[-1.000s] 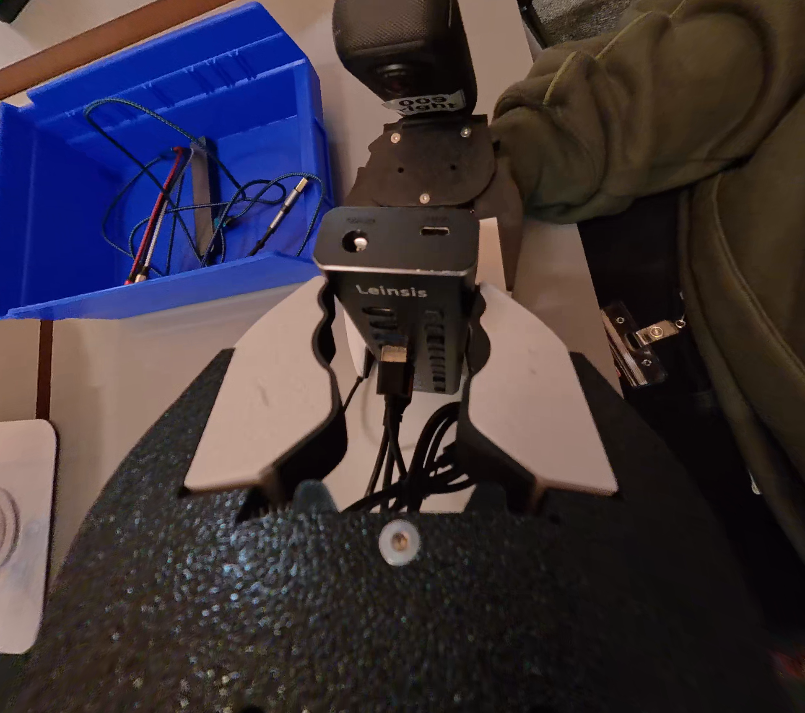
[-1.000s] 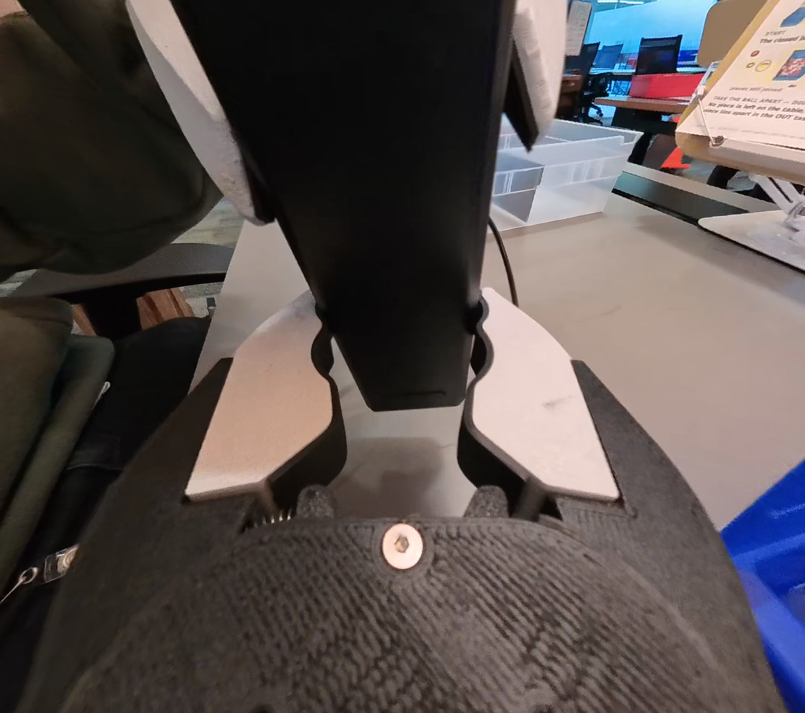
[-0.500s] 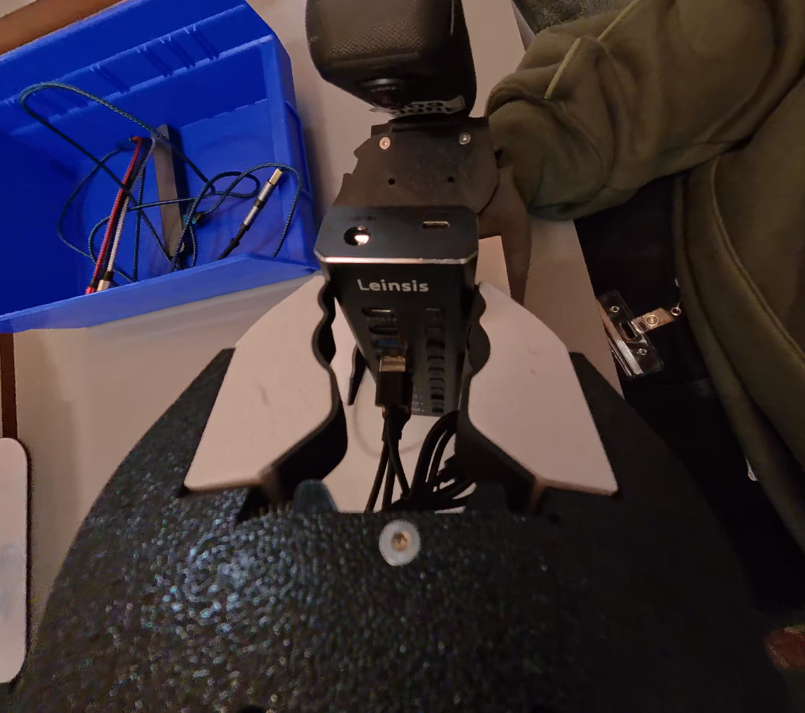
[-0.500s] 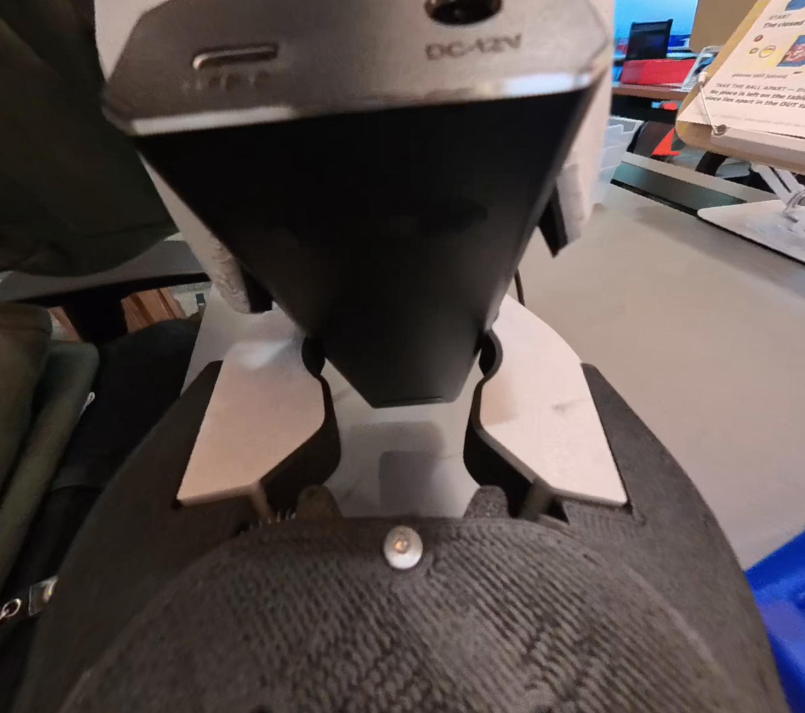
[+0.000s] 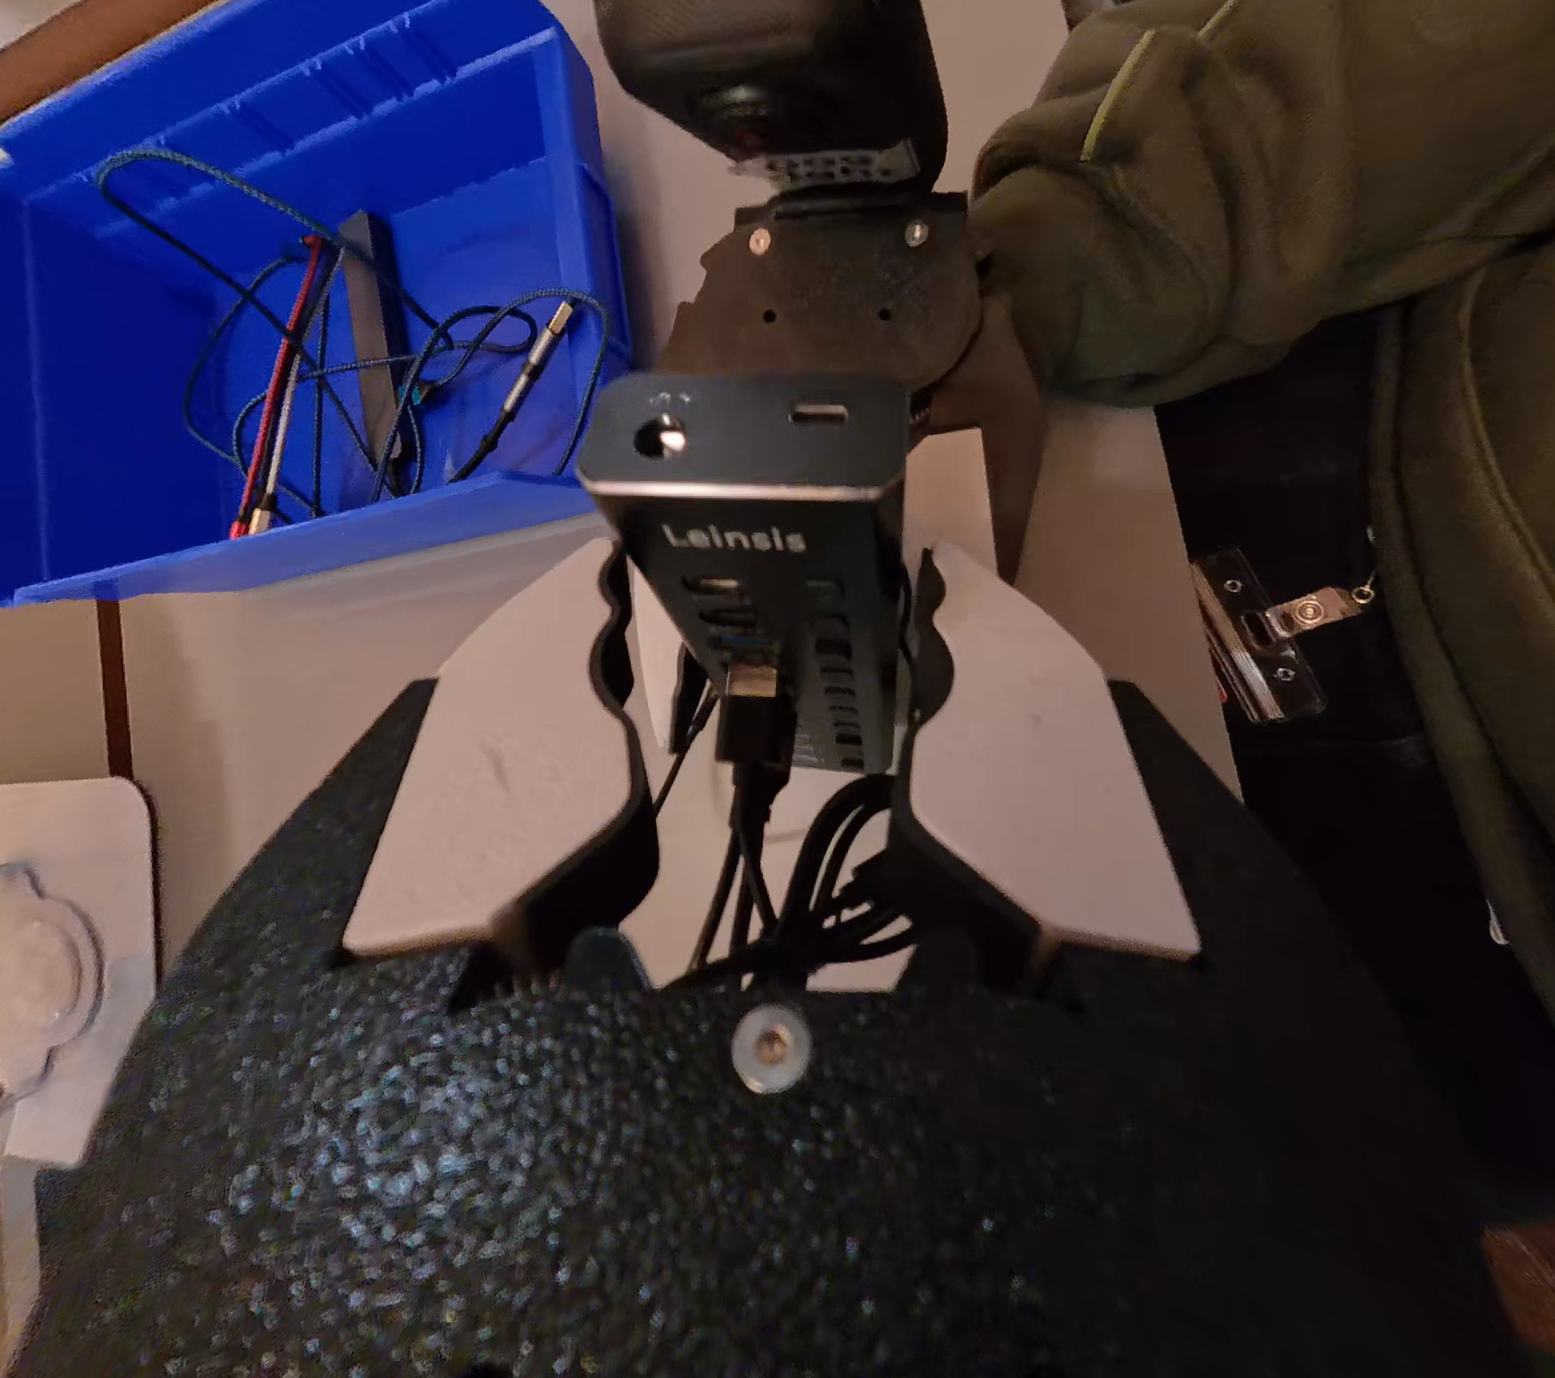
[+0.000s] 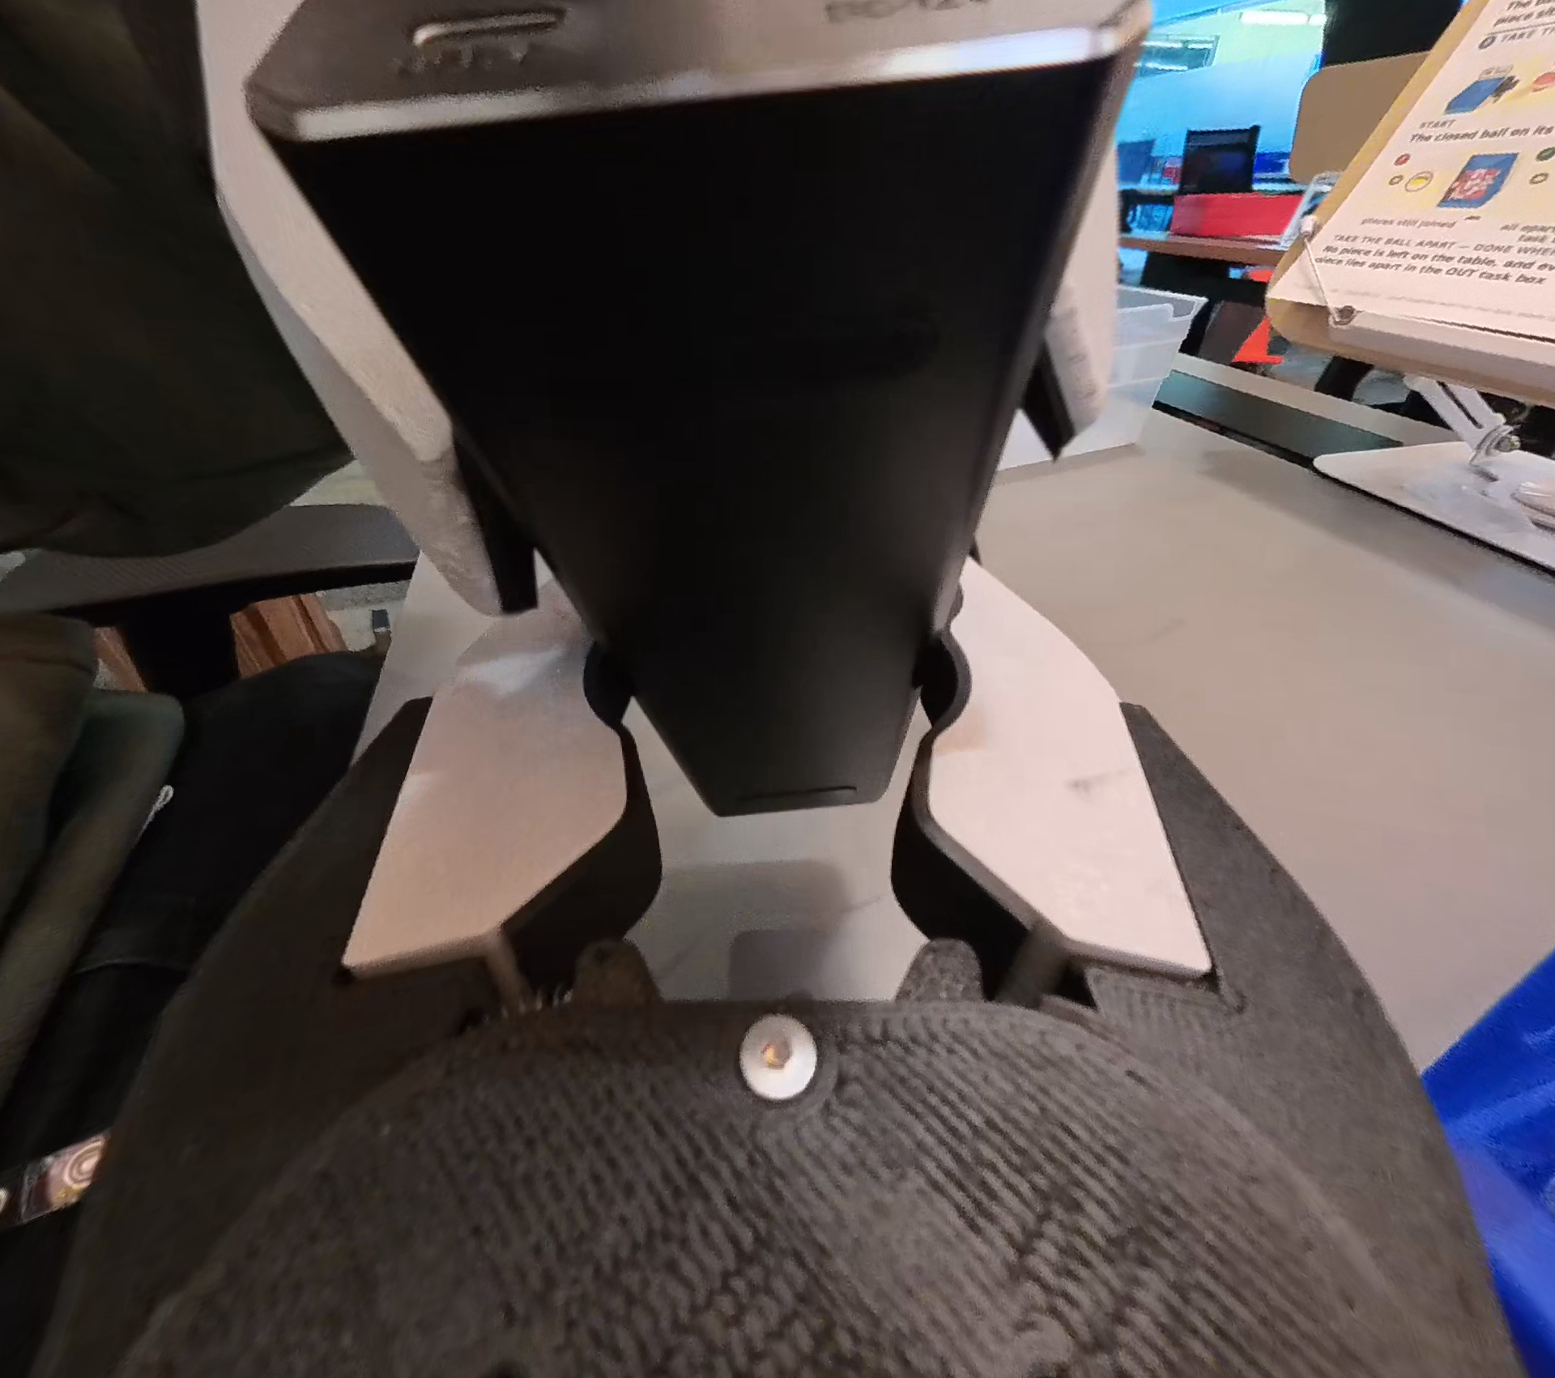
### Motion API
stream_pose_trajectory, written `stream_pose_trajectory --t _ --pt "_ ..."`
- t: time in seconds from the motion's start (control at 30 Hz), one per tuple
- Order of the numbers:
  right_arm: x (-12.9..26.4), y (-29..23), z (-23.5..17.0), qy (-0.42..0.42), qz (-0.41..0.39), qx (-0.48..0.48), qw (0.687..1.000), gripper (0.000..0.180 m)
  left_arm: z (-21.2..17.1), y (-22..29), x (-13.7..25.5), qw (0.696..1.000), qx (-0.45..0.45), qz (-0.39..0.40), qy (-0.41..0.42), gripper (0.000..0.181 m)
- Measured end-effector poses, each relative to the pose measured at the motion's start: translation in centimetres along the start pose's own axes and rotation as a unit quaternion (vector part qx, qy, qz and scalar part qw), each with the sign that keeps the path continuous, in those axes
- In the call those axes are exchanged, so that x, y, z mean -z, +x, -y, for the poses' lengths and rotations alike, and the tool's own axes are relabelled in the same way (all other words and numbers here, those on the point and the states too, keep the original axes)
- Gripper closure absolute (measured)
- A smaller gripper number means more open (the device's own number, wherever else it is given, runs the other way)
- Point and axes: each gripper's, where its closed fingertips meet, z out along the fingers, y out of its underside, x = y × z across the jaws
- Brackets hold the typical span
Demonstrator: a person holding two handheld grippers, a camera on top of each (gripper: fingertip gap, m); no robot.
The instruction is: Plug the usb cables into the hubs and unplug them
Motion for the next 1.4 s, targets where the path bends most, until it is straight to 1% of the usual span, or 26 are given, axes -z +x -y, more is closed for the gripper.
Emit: stream_pose_trajectory --t 0.07,0.13,0.2,0.27,0.33,0.37,0.5,0.67,0.83,1.0,1.17,1.2,1.3,1.33,1.4 --pt "0.3 0.3 0.2 0.007 -0.003 -0.003 1.0 0.11 -0.5 -0.7 0.2 0.999 0.012 0.035 -0.016 0.114" --pt "0.7 0.6 0.2 0.007 -0.007 -0.005 1.0 0.109 -0.3 -1.0 1.0 0.998 0.019 0.065 -0.006 0.113" --pt "1.1 0.7 0.3 0.005 -0.002 -0.008 1.0 0.109 -0.2 -1.1 2.4 0.995 0.035 0.089 0.021 0.128" --pt "1.4 0.8 0.4 0.009 -0.002 -0.007 1.0 0.109 -1.3 -1.1 3.5 0.992 0.056 0.105 0.028 0.143" --pt "1.5 0.8 0.6 0.016 0.002 -0.011 1.0 0.109 -3.2 -0.9 3.7 0.991 0.087 0.102 0.016 0.148" --pt "1.5 0.8 0.6 0.016 0.004 -0.009 1.0 0.109 -3.6 -0.9 3.5 0.989 0.103 0.1 0.024 0.15" --pt "1.3 0.5 0.0 0.001 0.006 0.007 1.0 0.109 -3.7 -1.4 3.4 0.982 0.144 0.112 0.051 0.162" --pt "1.2 0.4 -0.3 -0.016 0.005 0.02 1.0 0.109 -4.0 -1.1 2.6 0.988 0.122 0.099 0.006 0.159" --pt "0.7 -0.2 -0.8 -0.031 0.013 0.03 0.999 0.11 -4.5 0.0 1.3 0.993 0.094 0.057 -0.04 0.167" --pt "1.2 -0.2 -0.8 -0.035 0.019 0.031 0.999 0.109 -4.0 -0.2 1.0 0.995 0.08 0.059 -0.019 0.167" --pt "0.8 -0.4 -1.9 -0.075 0.019 0.045 0.996 0.11 -5.2 0.3 0.5 0.995 0.056 0.05 -0.062 0.167" --pt "0.8 -0.4 -1.9 -0.075 0.019 0.044 0.996 0.11 -5.1 0.3 0.6 0.996 0.057 0.049 -0.058 0.167" --pt "0.6 -0.8 -1.6 -0.075 0.025 0.046 0.996 0.109 -4.2 0.3 0.9 0.997 0.068 0.041 -0.006 0.167" --pt "0.6 -0.7 -1.6 -0.075 0.024 0.045 0.996 0.109 -4.3 0.3 0.9 0.997 0.07 0.045 -0.005 0.167" --pt "0.4 -0.6 -2.5 -0.102 0.02 0.053 0.993 0.11 -4.9 0.4 0.5 0.996 0.069 0.05 -0.021 0.167"
